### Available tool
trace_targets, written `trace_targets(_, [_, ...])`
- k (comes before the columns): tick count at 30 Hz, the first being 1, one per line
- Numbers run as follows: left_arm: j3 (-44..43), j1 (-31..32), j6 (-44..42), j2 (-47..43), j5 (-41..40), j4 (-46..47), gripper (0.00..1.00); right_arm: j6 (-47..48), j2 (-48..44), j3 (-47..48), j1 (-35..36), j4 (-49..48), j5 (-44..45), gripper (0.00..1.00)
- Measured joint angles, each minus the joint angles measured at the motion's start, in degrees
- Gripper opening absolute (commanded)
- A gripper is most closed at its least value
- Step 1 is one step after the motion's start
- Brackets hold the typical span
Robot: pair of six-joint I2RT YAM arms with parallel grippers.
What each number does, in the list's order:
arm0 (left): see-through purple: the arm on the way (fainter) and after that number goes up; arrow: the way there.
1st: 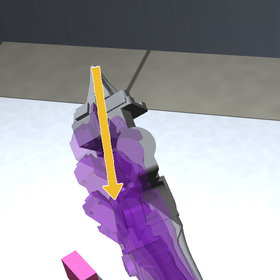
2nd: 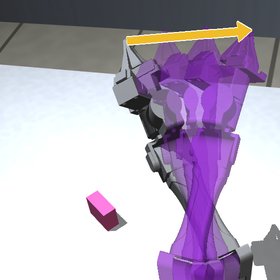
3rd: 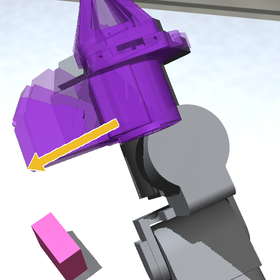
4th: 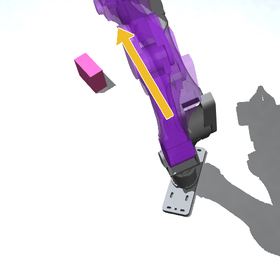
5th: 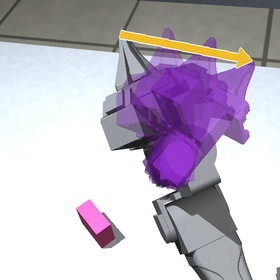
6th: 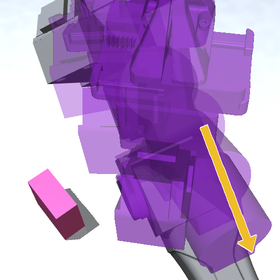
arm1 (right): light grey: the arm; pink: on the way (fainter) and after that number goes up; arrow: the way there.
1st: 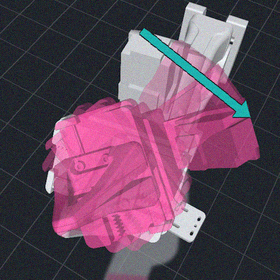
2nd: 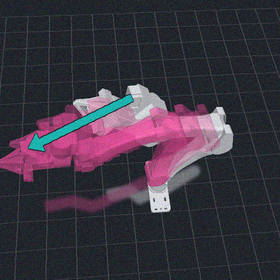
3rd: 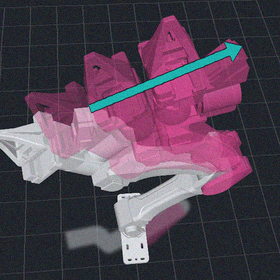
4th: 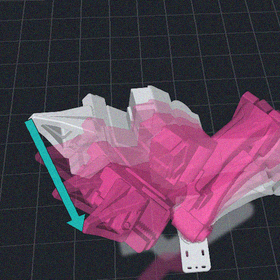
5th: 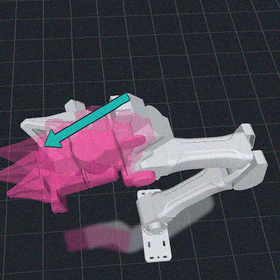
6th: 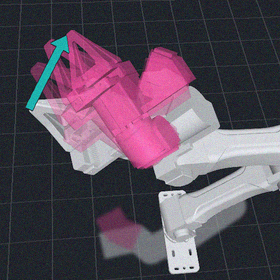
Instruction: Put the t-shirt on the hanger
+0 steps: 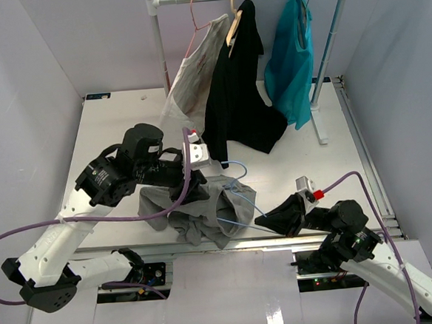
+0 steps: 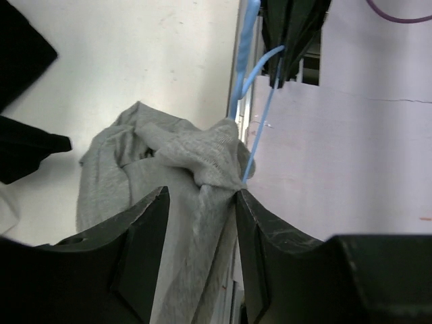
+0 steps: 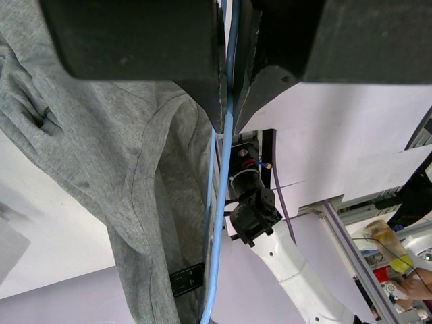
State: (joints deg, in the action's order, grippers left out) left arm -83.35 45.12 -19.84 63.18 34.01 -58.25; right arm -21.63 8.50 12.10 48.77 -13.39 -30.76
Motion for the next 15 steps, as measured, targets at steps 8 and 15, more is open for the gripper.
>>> trace_targets(8, [2.22, -0.21, 3.81, 1.45, 7.97, 0.14, 0.00, 1.45, 0.76, 0.01, 0.00, 1.66, -1.61, 0.08])
trace_targets(15, [4.40, -0.27, 7.67, -0.25, 11.77, 1.95, 0.00, 3.96, 0.76, 1.12, 0.00, 4.87, -1.29, 0.28])
